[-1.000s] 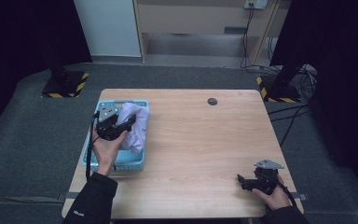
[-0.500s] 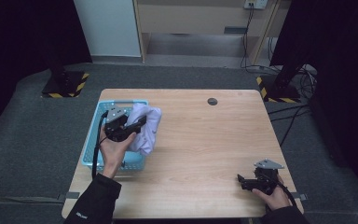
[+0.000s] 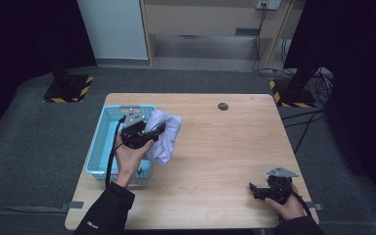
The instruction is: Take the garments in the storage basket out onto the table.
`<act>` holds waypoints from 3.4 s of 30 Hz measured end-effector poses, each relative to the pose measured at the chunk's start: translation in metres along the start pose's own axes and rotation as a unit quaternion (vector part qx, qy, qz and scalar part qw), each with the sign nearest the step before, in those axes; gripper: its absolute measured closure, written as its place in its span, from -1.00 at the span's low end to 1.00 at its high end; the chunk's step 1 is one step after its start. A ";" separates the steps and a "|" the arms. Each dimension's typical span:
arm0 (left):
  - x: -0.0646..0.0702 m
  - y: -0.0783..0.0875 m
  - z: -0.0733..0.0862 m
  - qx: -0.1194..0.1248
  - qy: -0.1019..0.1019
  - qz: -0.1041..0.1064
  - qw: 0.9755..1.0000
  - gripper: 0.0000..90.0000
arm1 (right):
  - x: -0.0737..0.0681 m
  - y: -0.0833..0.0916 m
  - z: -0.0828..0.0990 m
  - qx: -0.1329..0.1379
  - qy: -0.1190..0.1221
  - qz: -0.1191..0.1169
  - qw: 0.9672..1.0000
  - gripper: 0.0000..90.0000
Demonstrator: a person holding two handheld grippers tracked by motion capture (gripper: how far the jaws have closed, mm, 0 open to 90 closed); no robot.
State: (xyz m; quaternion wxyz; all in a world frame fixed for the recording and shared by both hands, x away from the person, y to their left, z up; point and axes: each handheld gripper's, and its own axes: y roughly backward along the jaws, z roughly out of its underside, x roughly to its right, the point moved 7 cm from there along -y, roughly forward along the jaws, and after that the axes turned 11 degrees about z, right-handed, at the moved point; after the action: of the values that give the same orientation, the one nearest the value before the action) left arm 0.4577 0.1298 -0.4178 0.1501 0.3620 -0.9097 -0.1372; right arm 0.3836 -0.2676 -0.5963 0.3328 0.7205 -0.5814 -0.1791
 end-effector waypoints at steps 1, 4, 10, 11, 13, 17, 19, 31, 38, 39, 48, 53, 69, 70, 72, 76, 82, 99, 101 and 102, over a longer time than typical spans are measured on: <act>0.002 -0.002 0.000 -0.001 -0.001 0.002 1.000 0.27 | 0.000 0.000 0.000 0.000 0.000 0.000 1.000 -0.99; 0.006 -0.007 -0.002 0.001 -0.002 0.008 1.000 0.27 | 0.000 0.000 0.000 0.000 -0.001 0.000 1.000 -0.99; 0.019 -0.020 -0.004 -0.002 -0.009 0.022 1.000 0.27 | 0.000 0.000 0.000 0.000 -0.001 0.000 1.000 -0.99; 0.021 -0.023 -0.003 -0.002 -0.011 0.024 1.000 0.27 | 0.000 0.000 0.000 0.000 -0.001 0.000 1.000 -0.99; 0.024 -0.027 -0.003 -0.004 -0.012 0.025 1.000 0.27 | 0.000 0.000 0.000 0.000 -0.001 0.000 1.000 -0.99; 0.029 -0.035 -0.001 -0.010 -0.014 0.032 0.999 0.27 | 0.000 0.000 0.000 0.000 -0.001 0.000 1.000 -0.99; 0.032 -0.039 0.000 -0.012 -0.016 0.036 0.999 0.27 | 0.000 0.000 0.000 0.000 0.000 0.000 1.000 -0.99; 0.048 -0.063 0.005 -0.020 -0.020 0.056 0.998 0.27 | 0.000 0.000 0.000 0.000 -0.001 0.000 1.000 -0.99; 0.055 -0.072 0.007 -0.027 -0.024 0.065 0.997 0.27 | 0.000 0.000 0.000 0.000 -0.001 0.000 1.000 -0.99; 0.056 -0.073 0.007 -0.028 -0.025 0.066 0.997 0.27 | 0.000 0.000 0.000 0.000 -0.001 0.000 1.000 -0.99; 0.064 -0.086 0.012 -0.030 -0.025 0.076 0.996 0.27 | 0.000 0.000 0.000 0.000 -0.001 0.000 1.000 -0.99; 0.067 -0.091 0.014 -0.031 -0.024 0.082 0.996 0.27 | 0.000 0.000 0.000 0.000 -0.001 0.000 1.000 -0.99; 0.072 -0.111 0.021 -0.038 -0.024 0.090 0.995 0.27 | 0.000 0.000 0.000 0.000 -0.001 0.000 1.000 -0.99; 0.072 -0.113 0.021 -0.038 -0.024 0.090 0.995 0.27 | 0.000 0.000 0.000 0.000 -0.001 0.000 1.000 -0.99; 0.073 -0.116 0.023 -0.041 -0.025 0.091 0.995 0.27 | 0.000 0.000 0.000 0.000 -0.001 0.000 1.000 -0.99; 0.072 -0.122 0.026 -0.046 -0.026 0.088 0.995 0.27 | 0.000 0.000 0.000 0.000 -0.001 0.000 1.000 -0.99; 0.068 -0.130 0.033 -0.055 -0.022 0.083 0.995 0.26 | 0.000 0.000 0.000 0.000 -0.001 0.000 1.000 -0.99; 0.066 -0.150 0.058 -0.081 -0.010 0.085 0.993 0.25 | 0.000 0.000 0.000 0.000 -0.001 0.000 1.000 -0.99; 0.066 -0.151 0.060 -0.082 -0.010 0.085 0.993 0.25 | 0.000 0.000 0.000 0.000 -0.001 0.000 1.000 -0.99; 0.066 -0.152 0.061 -0.083 -0.010 0.085 0.993 0.25 | 0.000 0.000 0.000 0.000 -0.001 0.000 1.000 -0.99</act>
State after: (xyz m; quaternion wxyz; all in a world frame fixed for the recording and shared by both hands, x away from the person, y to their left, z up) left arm 0.4832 -0.0138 -0.5167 0.1817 0.2685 -0.9241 -0.2023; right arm 0.3835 -0.2675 -0.5963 0.3321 0.7203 -0.5816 -0.1804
